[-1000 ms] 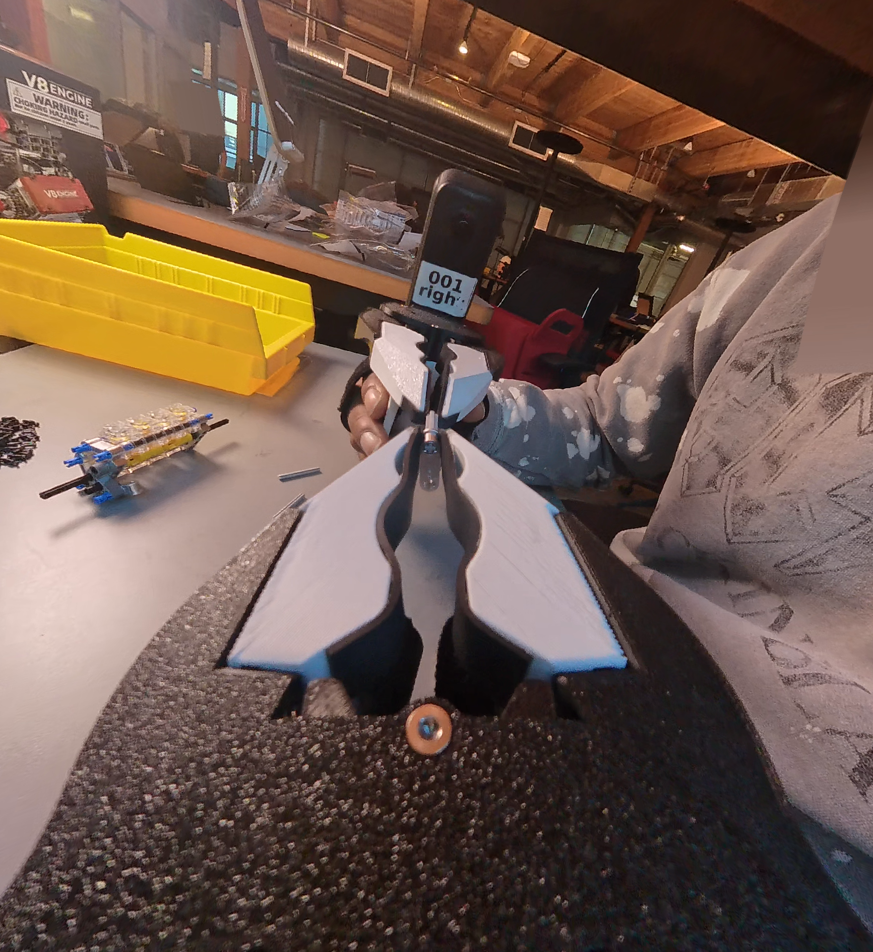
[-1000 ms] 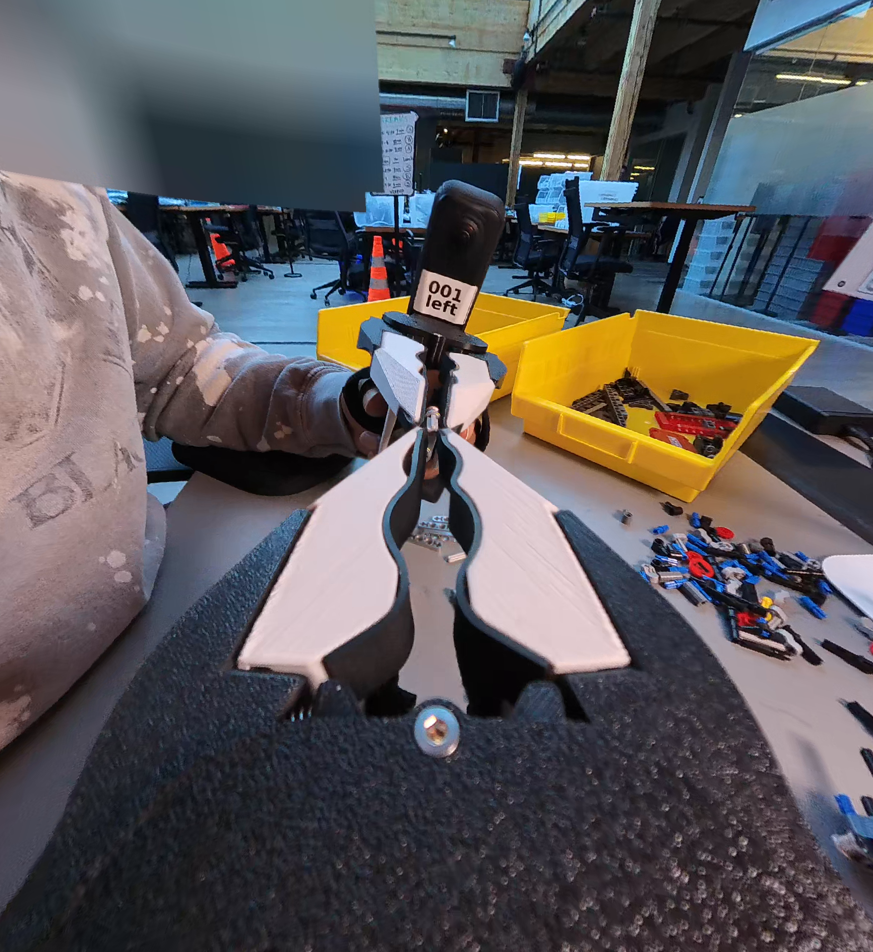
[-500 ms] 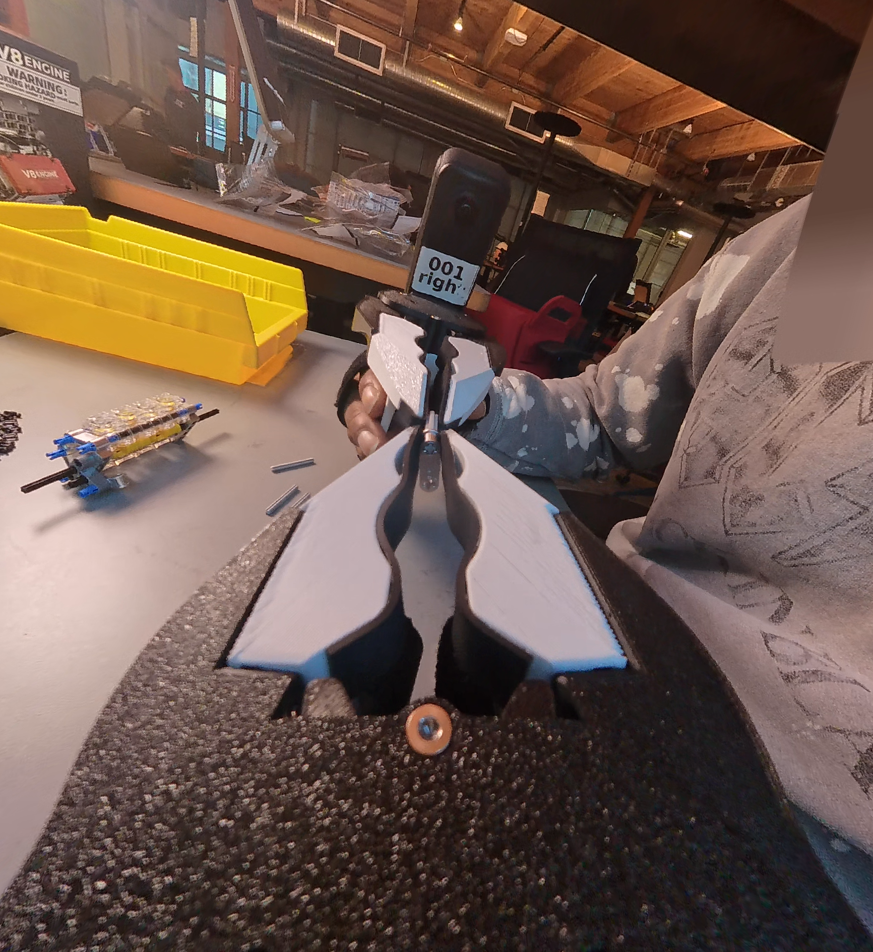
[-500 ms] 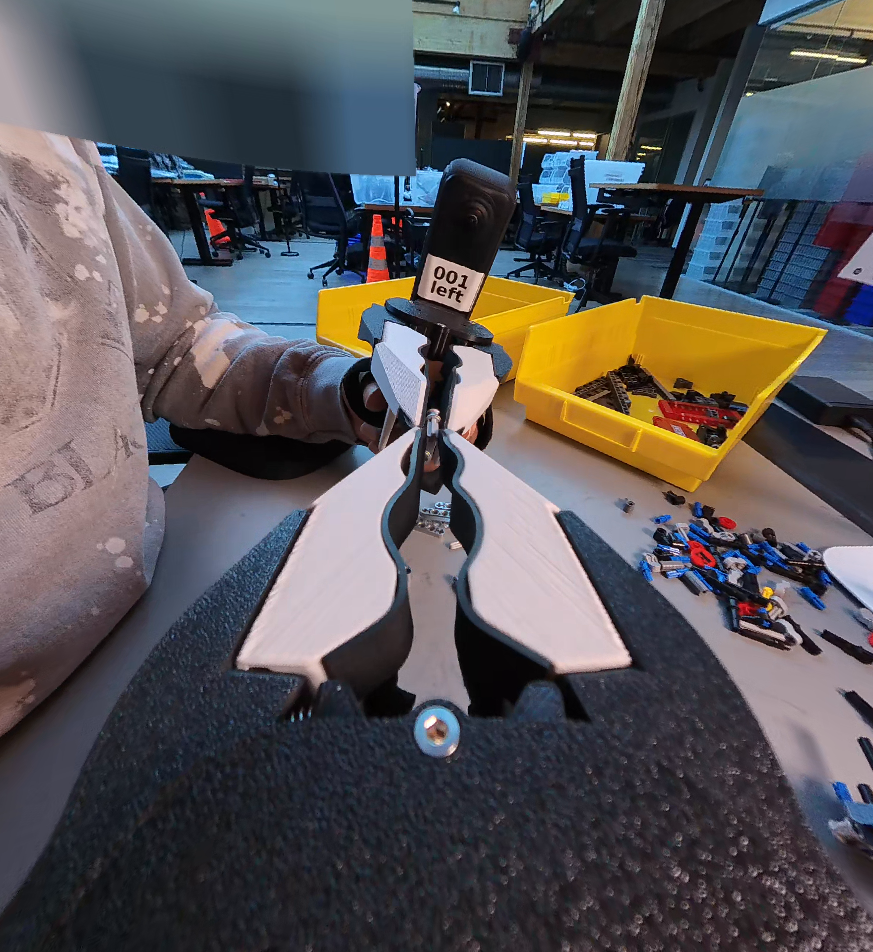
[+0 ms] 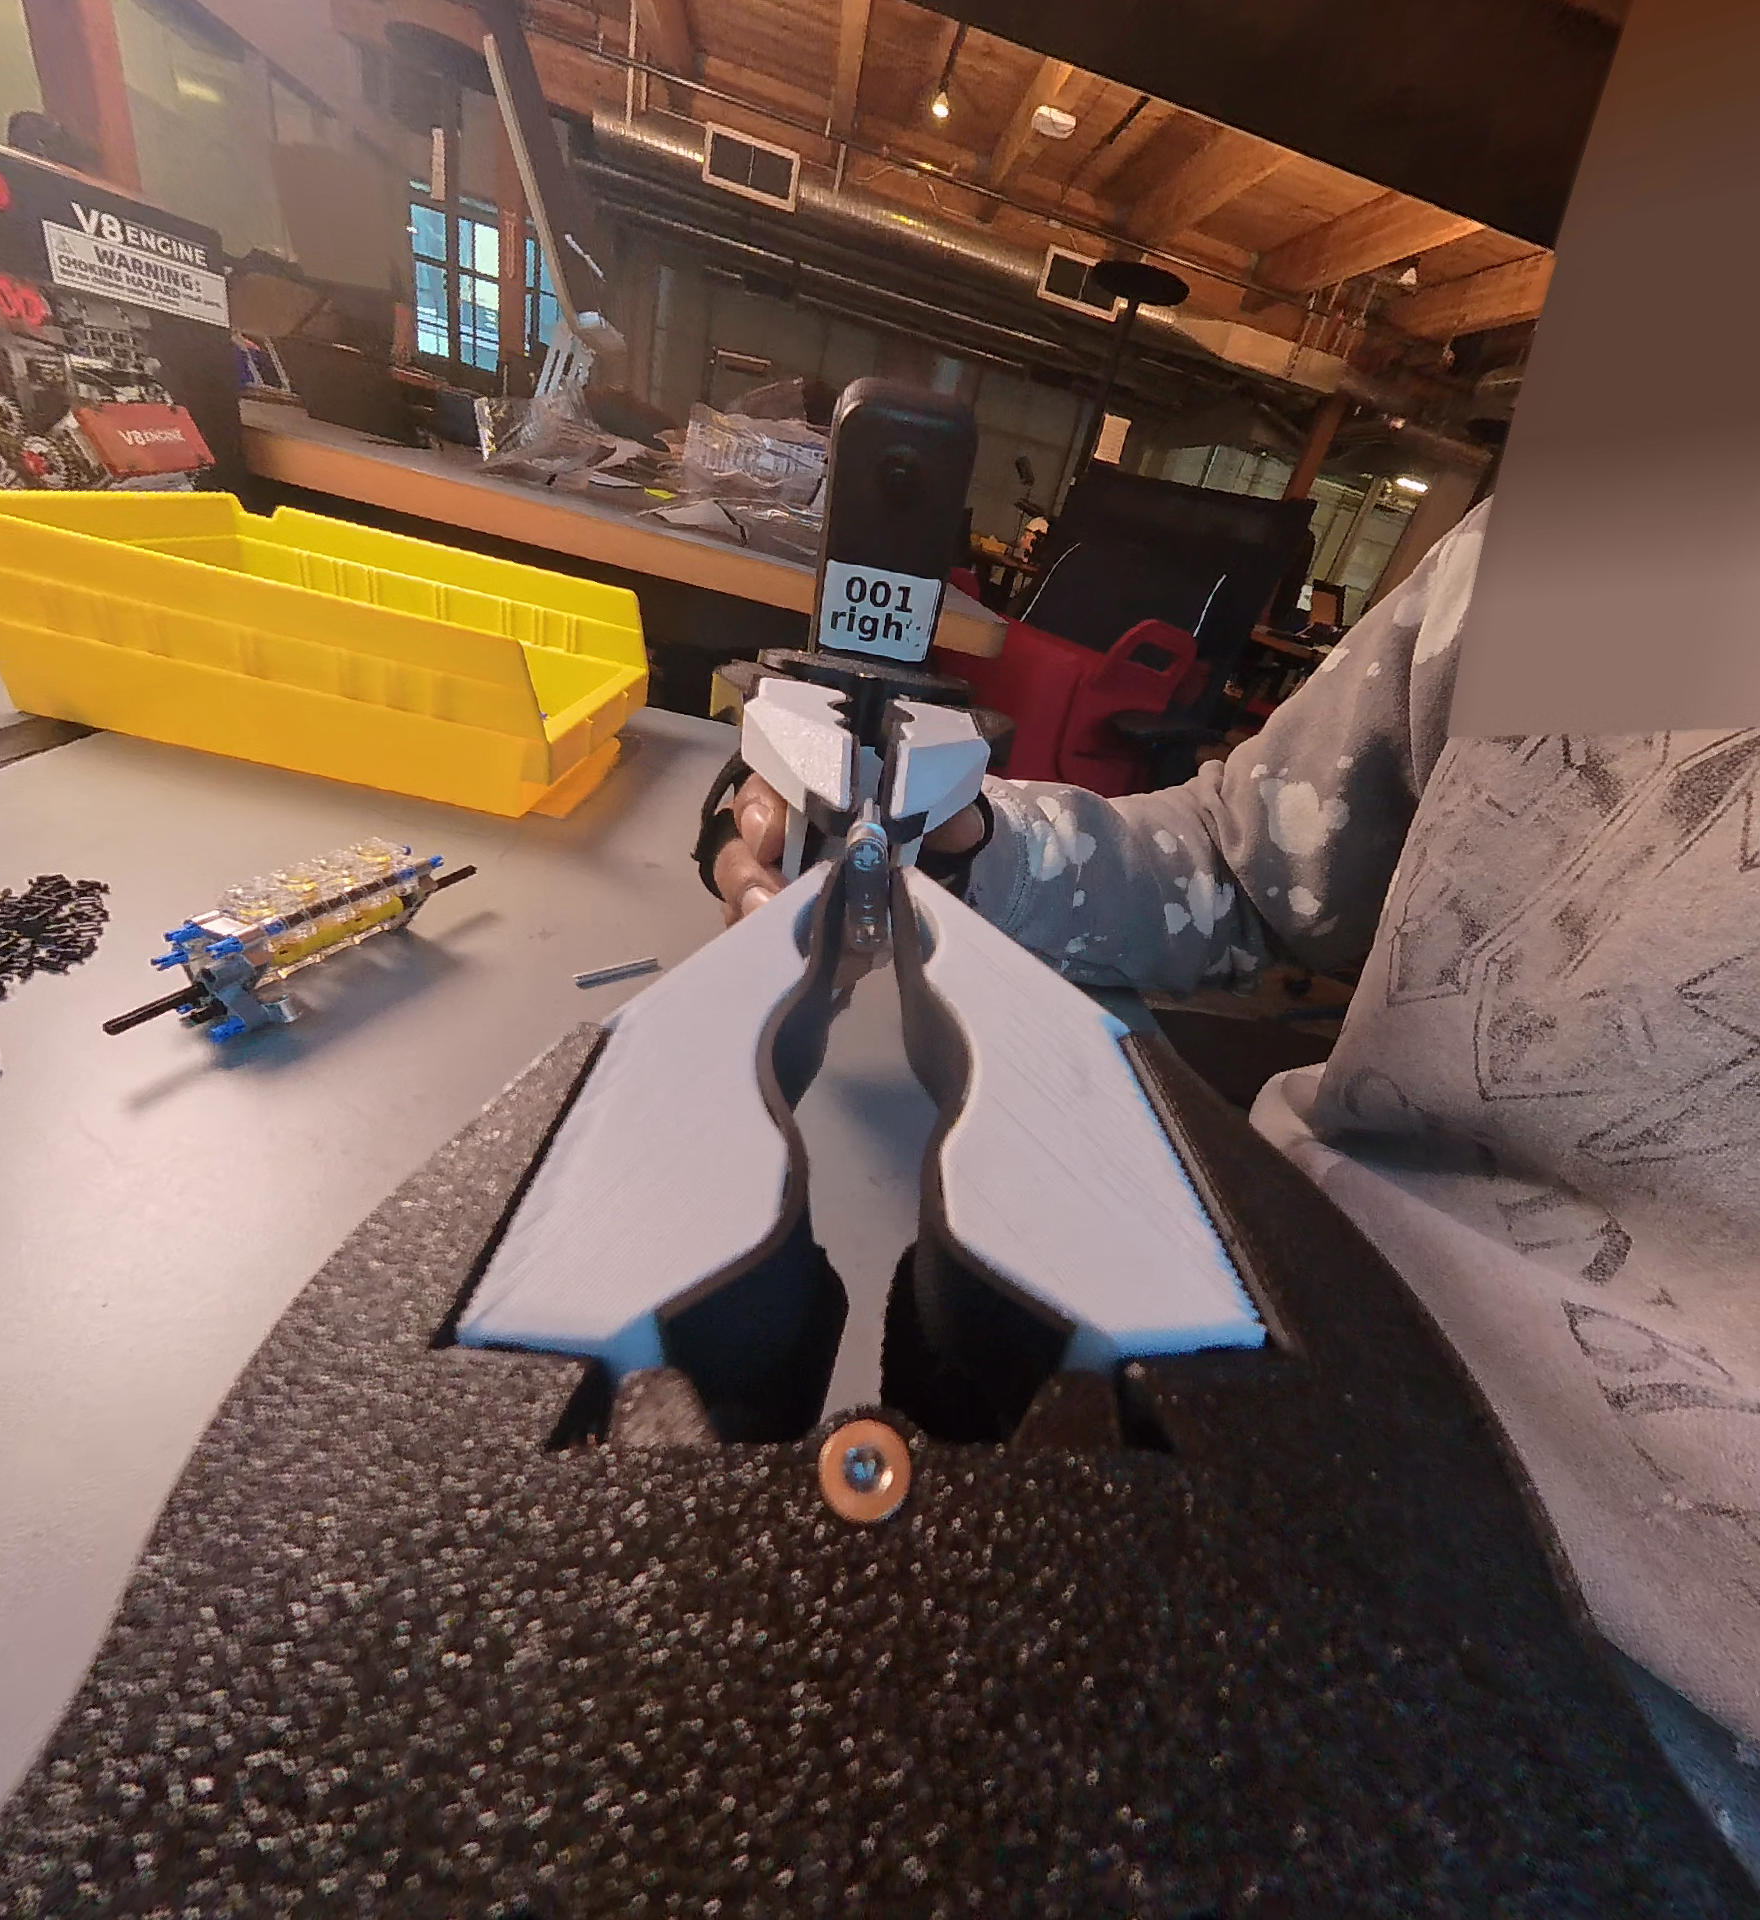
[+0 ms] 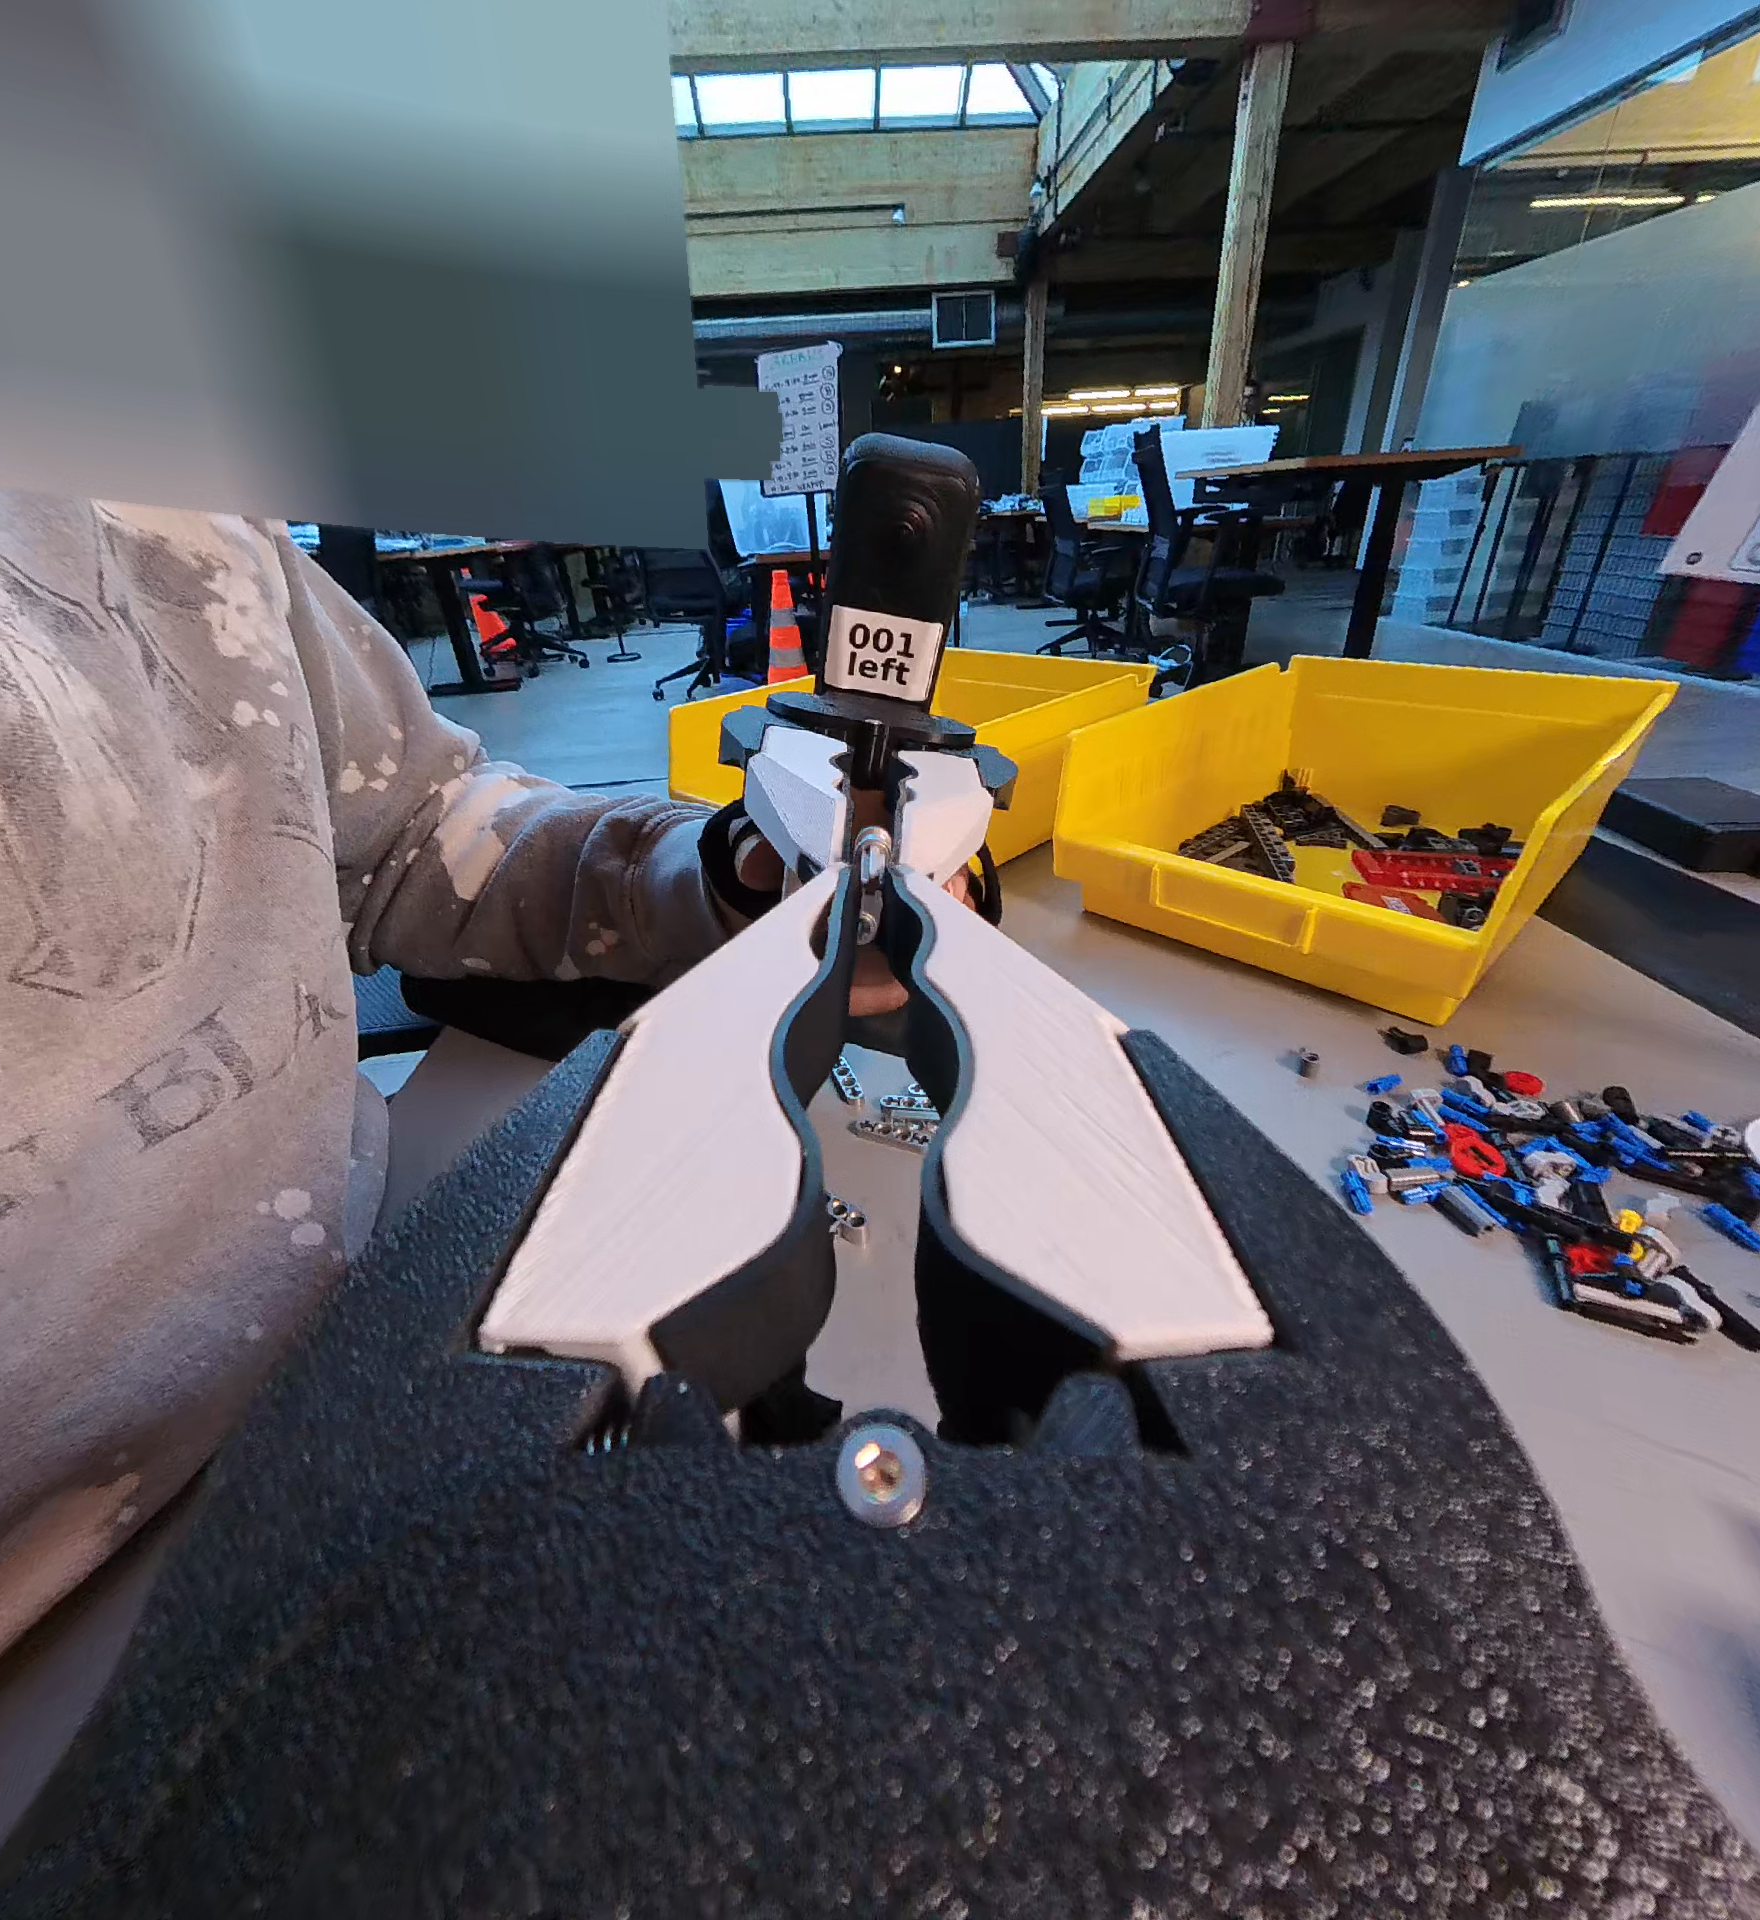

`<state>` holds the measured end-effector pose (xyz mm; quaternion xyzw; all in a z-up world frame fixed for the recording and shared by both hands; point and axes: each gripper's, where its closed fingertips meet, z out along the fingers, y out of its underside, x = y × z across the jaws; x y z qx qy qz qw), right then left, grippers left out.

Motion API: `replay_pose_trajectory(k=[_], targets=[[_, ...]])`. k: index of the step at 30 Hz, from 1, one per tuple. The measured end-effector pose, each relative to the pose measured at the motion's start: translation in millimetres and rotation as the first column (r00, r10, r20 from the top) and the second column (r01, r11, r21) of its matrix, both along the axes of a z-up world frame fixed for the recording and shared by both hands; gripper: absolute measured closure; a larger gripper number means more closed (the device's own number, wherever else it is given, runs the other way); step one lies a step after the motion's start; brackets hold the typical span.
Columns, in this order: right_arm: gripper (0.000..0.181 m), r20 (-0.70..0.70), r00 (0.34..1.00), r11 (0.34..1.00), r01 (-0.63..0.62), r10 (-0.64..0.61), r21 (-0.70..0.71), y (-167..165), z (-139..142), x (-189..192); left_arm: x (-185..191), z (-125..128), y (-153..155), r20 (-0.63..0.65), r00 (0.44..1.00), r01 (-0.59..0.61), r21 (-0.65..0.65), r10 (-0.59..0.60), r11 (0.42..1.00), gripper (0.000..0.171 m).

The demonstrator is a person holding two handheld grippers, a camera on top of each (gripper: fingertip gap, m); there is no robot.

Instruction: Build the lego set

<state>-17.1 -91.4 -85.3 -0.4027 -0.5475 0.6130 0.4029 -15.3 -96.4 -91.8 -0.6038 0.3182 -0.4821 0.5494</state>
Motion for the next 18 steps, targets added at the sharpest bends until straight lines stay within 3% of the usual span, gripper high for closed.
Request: replay_pose_trajectory(k=[4,8,14,18], targets=[[0.179,0.023,1.0,1.0,-0.002,0.002,0.008,-0.7,-2.9,-0.4,0.3,-3.1,0.3,-0.028,1.0,-0.001,-0.016,0.0,1.0,0.166],[0.18,0.111,0.994,0.999,-0.021,0.017,0.029,-3.1,-16.4,-2.9,7.3,-20.9,1.1,-0.162,0.987,-0.018,-0.017,0.015,1.0,0.166],[0.181,0.206,0.978,0.996,-0.037,0.021,0.076,-3.7,-28.9,-2.8,8.3,-32.0,5.3,-0.252,0.966,-0.052,-0.007,0.048,0.999,0.166],[0.181,0.175,0.982,0.988,0.043,-0.069,0.149,9.7,-28.9,-1.0,-0.6,-32.0,15.3,-0.144,0.988,-0.073,-0.15,0.051,0.986,0.166]])
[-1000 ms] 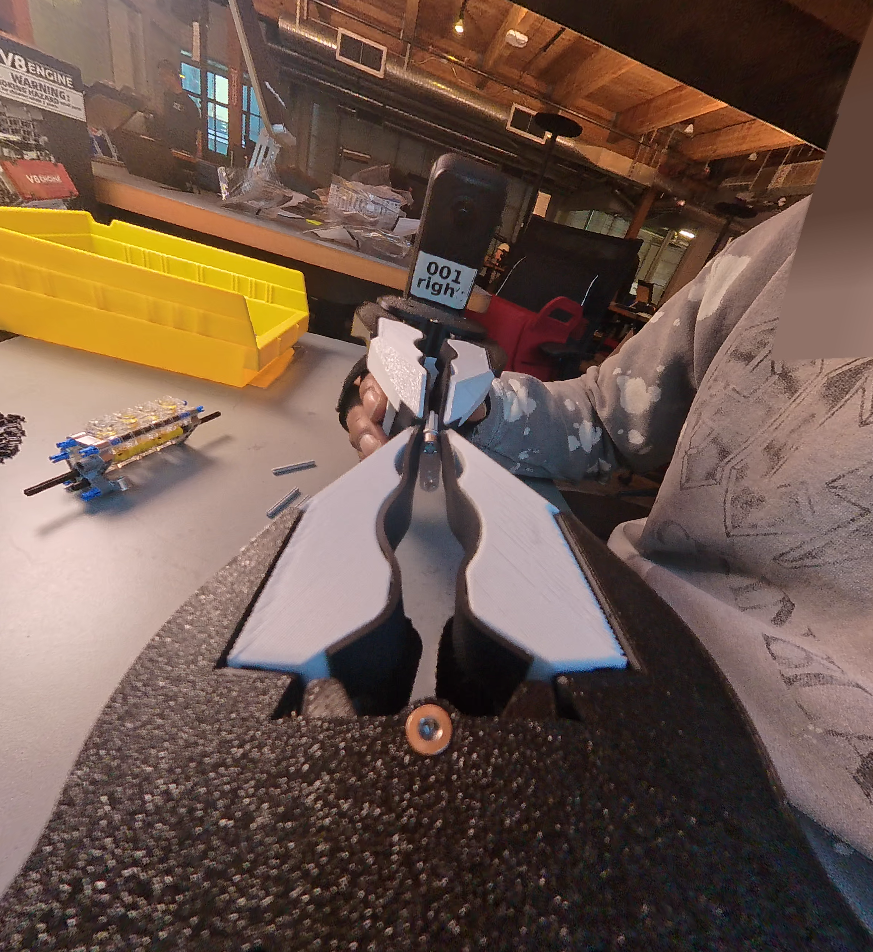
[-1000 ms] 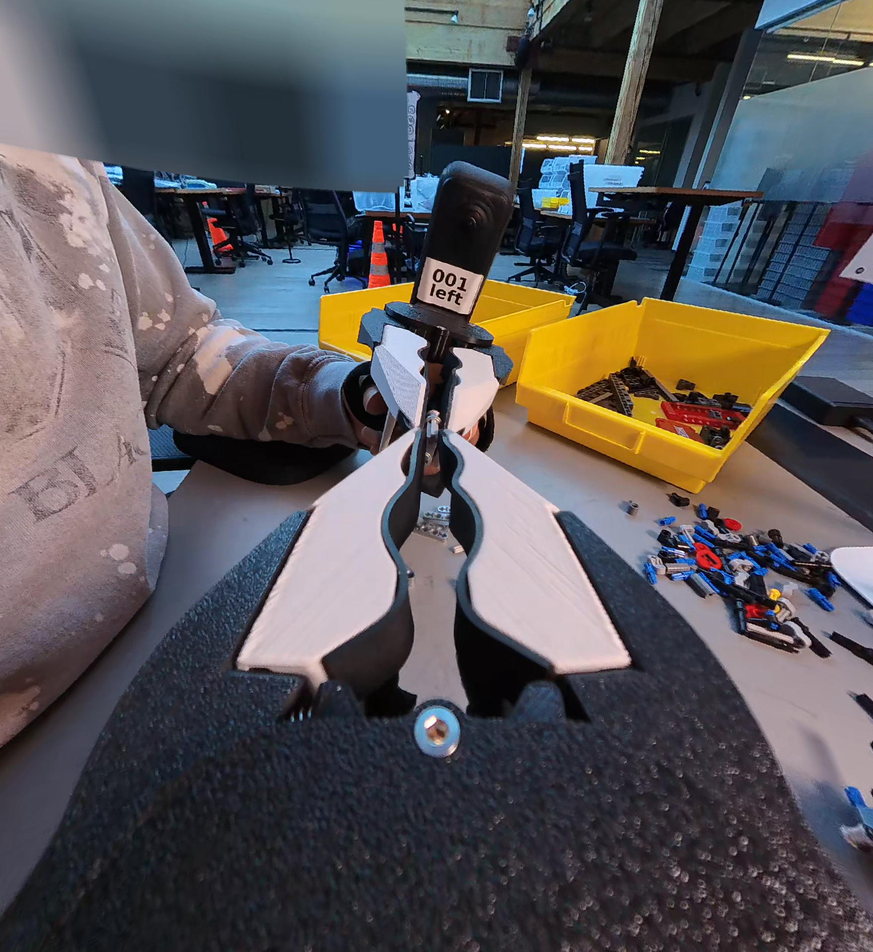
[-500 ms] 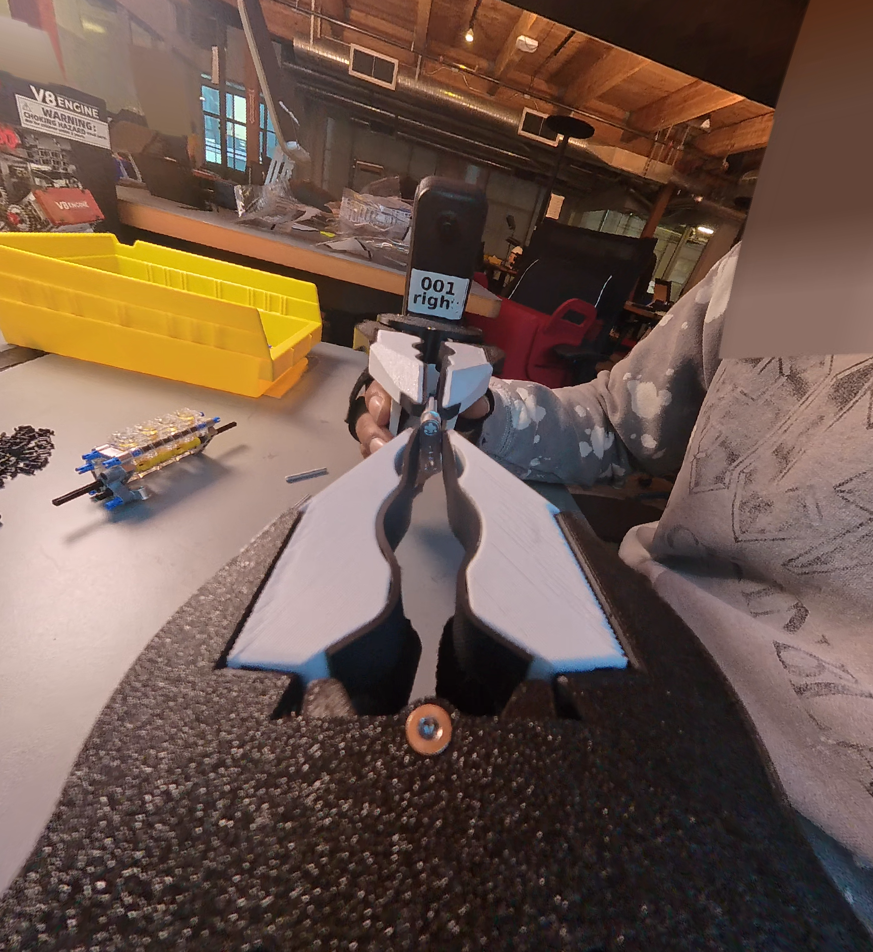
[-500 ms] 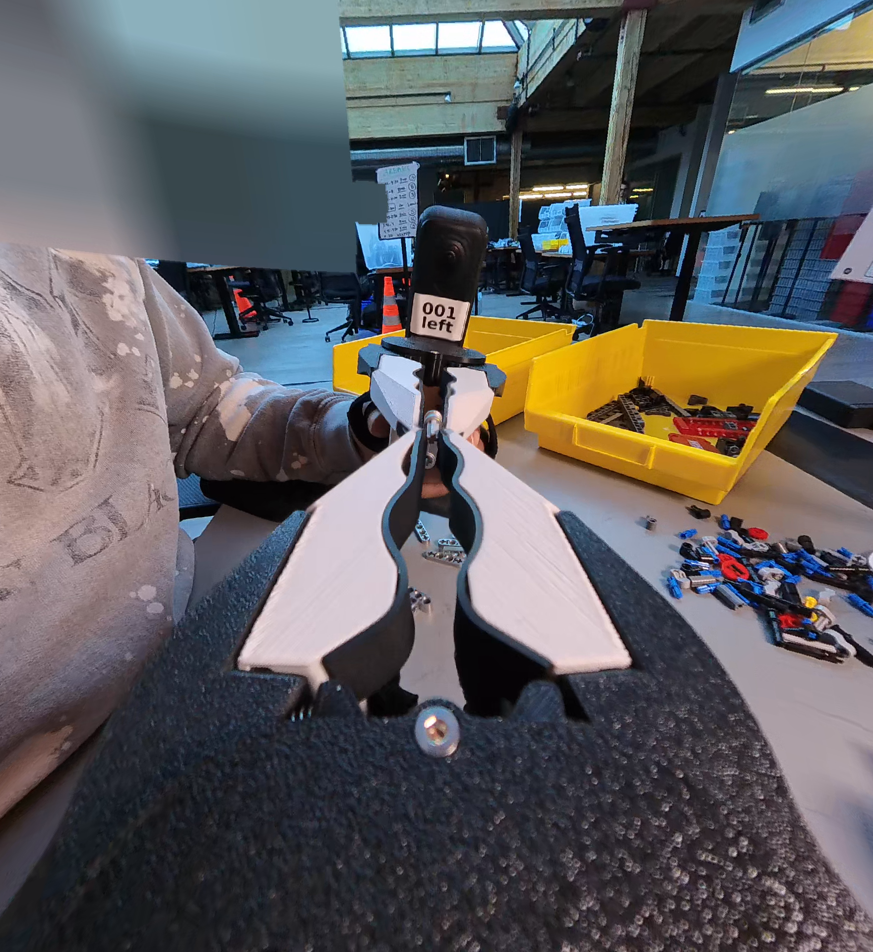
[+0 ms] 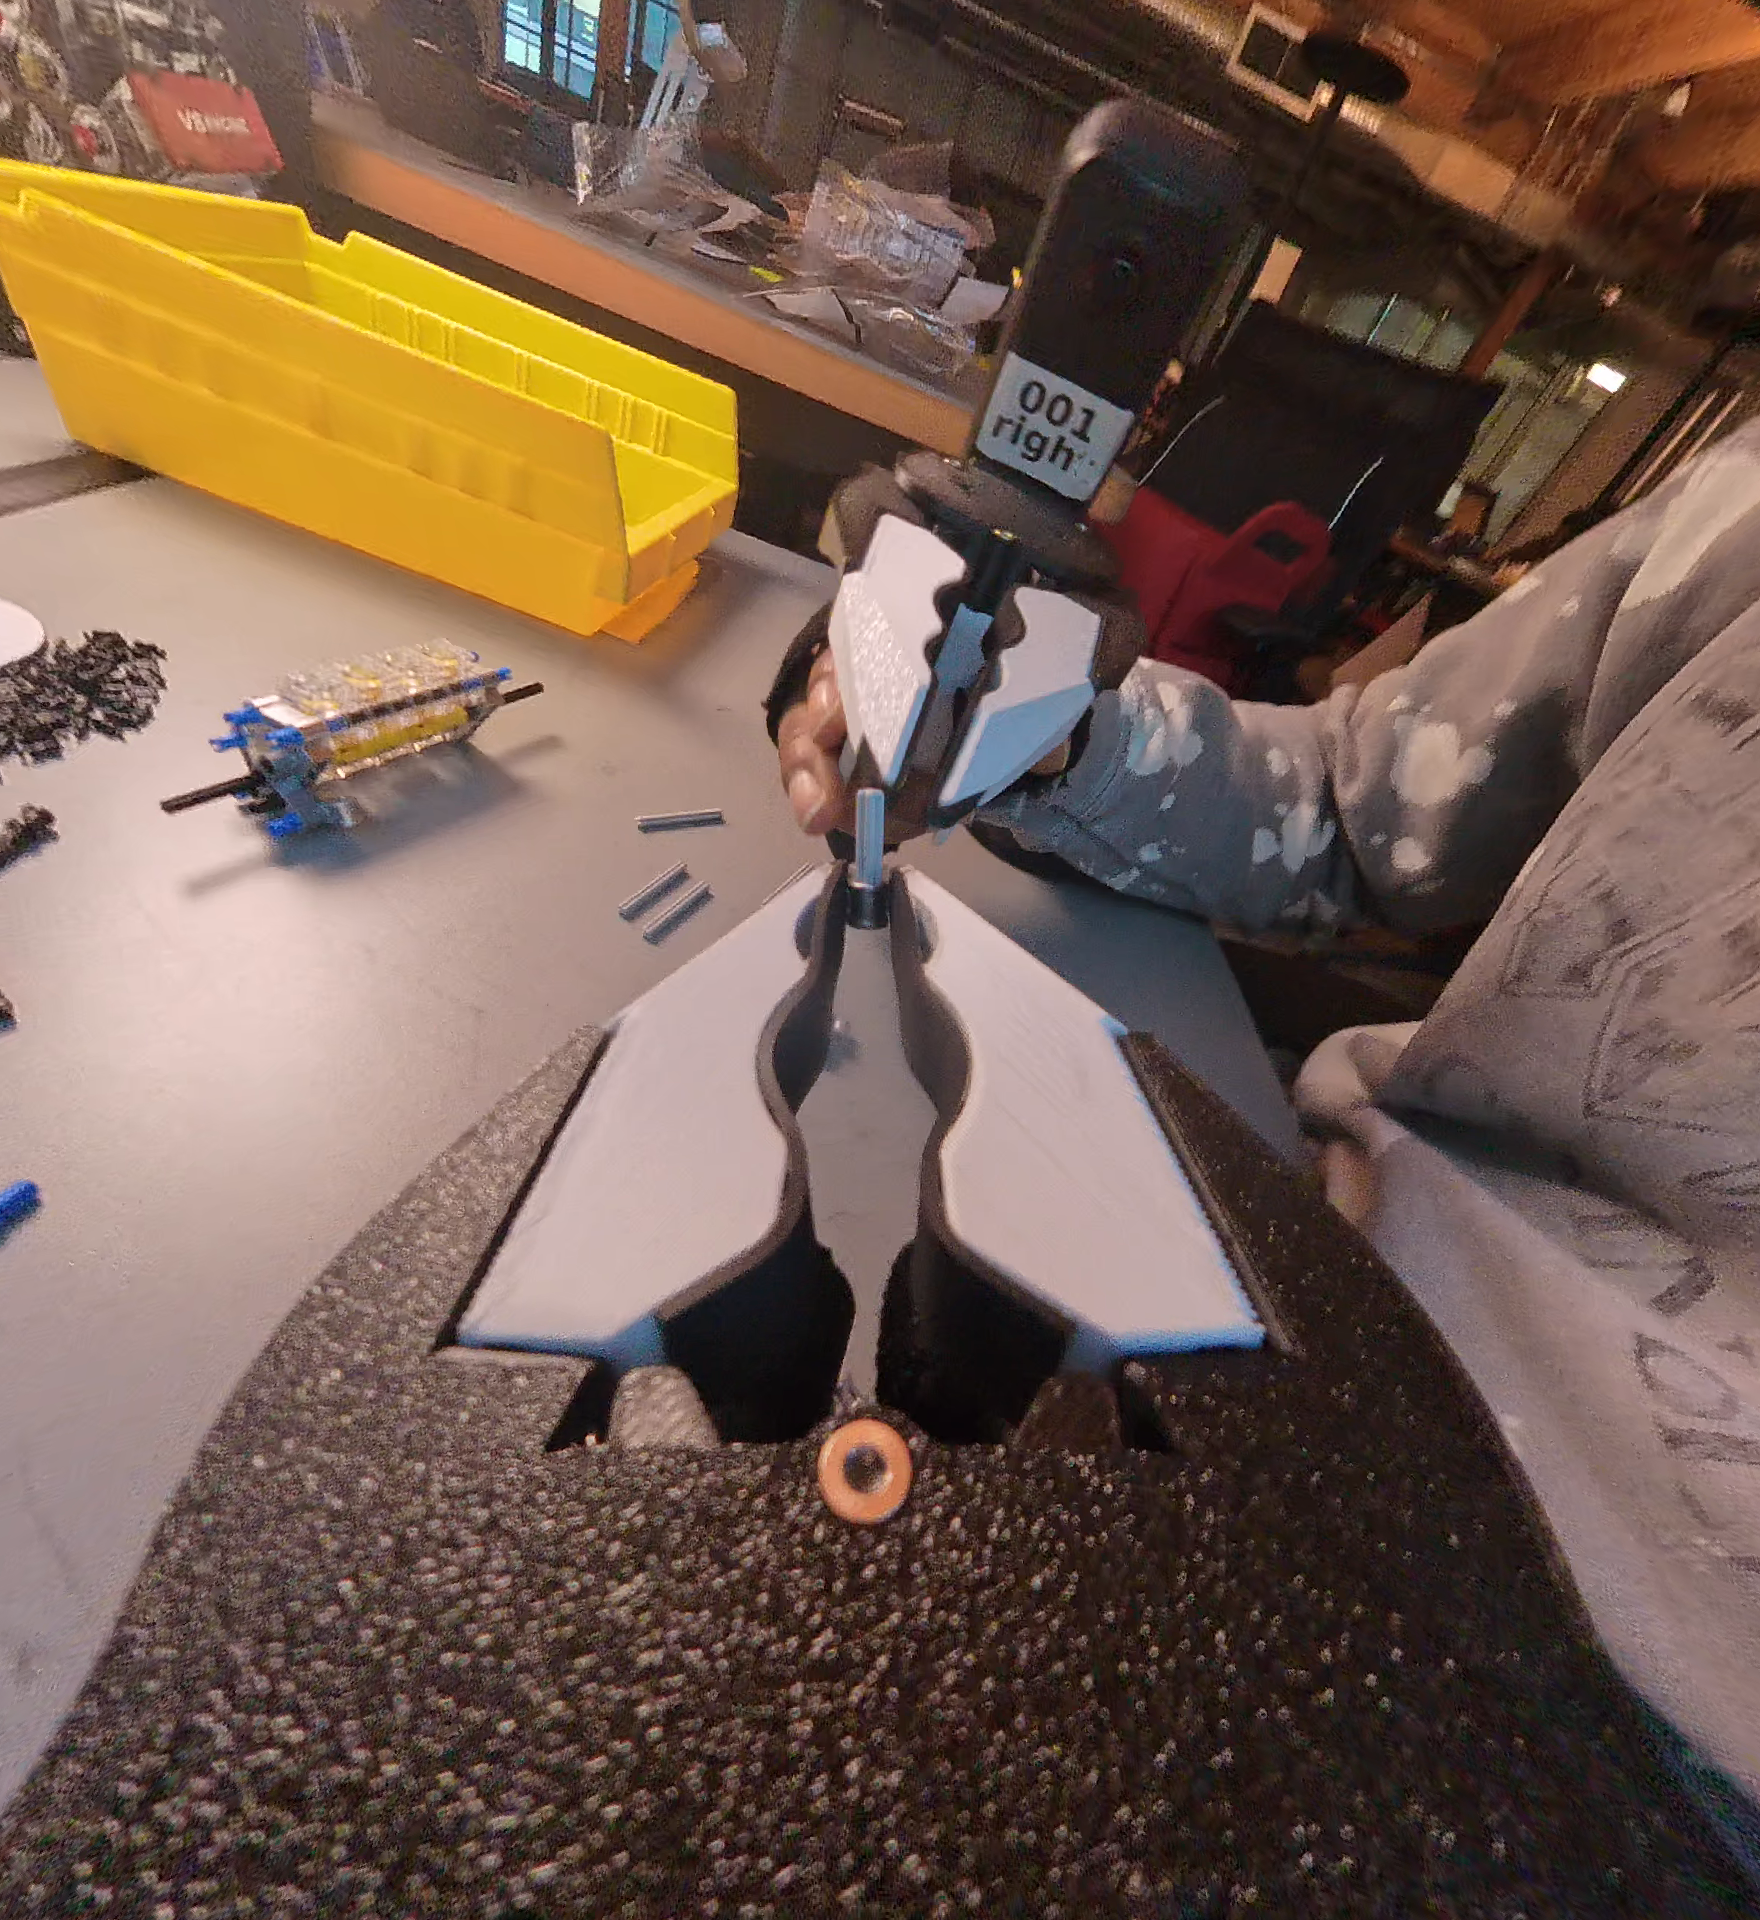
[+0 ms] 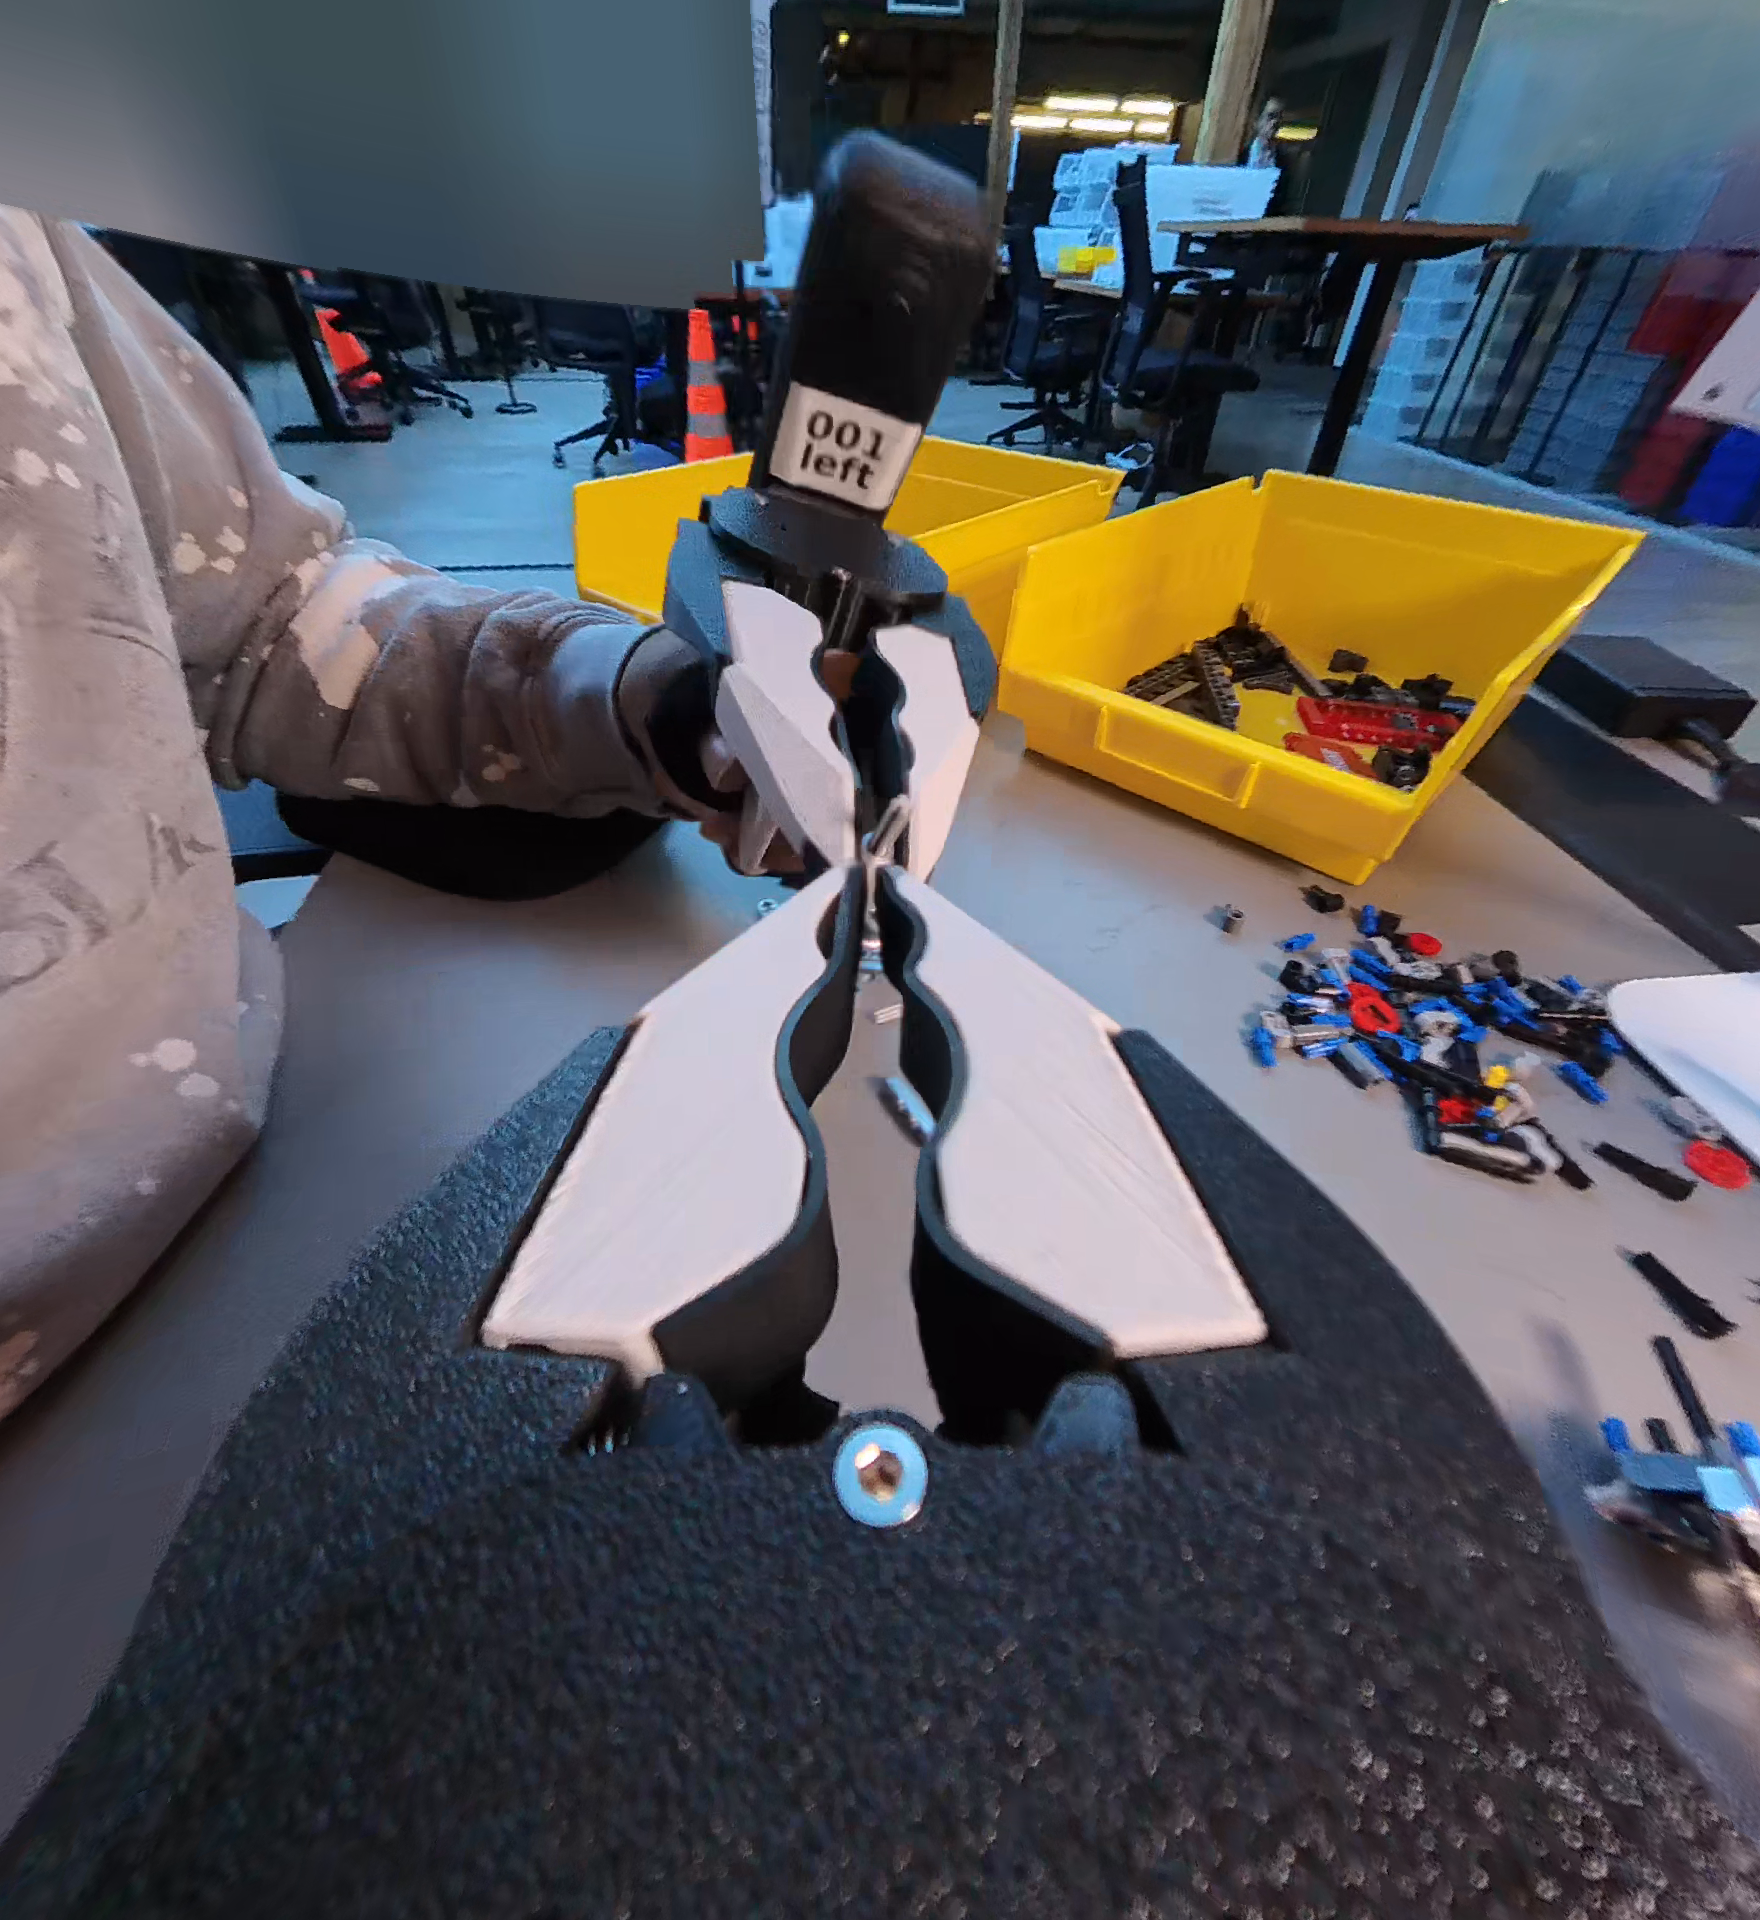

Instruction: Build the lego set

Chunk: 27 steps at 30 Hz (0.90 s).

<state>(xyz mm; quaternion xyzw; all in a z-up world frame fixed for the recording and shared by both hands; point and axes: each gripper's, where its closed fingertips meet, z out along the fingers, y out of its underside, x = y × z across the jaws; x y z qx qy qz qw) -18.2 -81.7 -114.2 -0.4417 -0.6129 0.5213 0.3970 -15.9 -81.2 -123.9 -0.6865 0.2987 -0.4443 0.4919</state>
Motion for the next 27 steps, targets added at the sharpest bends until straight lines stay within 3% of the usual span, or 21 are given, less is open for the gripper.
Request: replay_pose_trajectory(k=[3,5,9,17,27], targets=[[0.155,-0.07,0.995,0.987,0.082,-0.073,0.14,8.9,12.0,1.9,-8.1,3.9,5.4,0.189,0.982,0.039,-0.171,-0.006,0.985,0.166],[0.143,-0.061,0.991,0.944,0.135,-0.122,0.301,11.3,6.5,-1.8,-9.9,4.5,7.6,0.312,0.95,0.095,-0.281,-0.003,0.955,0.166],[0.139,-0.051,0.985,0.856,0.169,-0.166,0.488,7.2,-8.5,-13.7,-4.6,4.1,6.6,0.469,0.883,0.217,-0.405,-0.002,0.888,0.166],[0.158,-0.045,0.987,0.838,0.152,-0.151,0.524,1.2,-11.9,-17.5,11.0,0.0,-1.6,0.509,0.86,0.3,-0.466,-0.025,0.832,0.166],[0.158,-0.024,0.982,0.883,0.179,-0.188,0.434,7.2,-9.7,-16.6,3.8,3.4,1.7,0.55,0.835,0.313,-0.472,-0.002,0.824,0.164]])
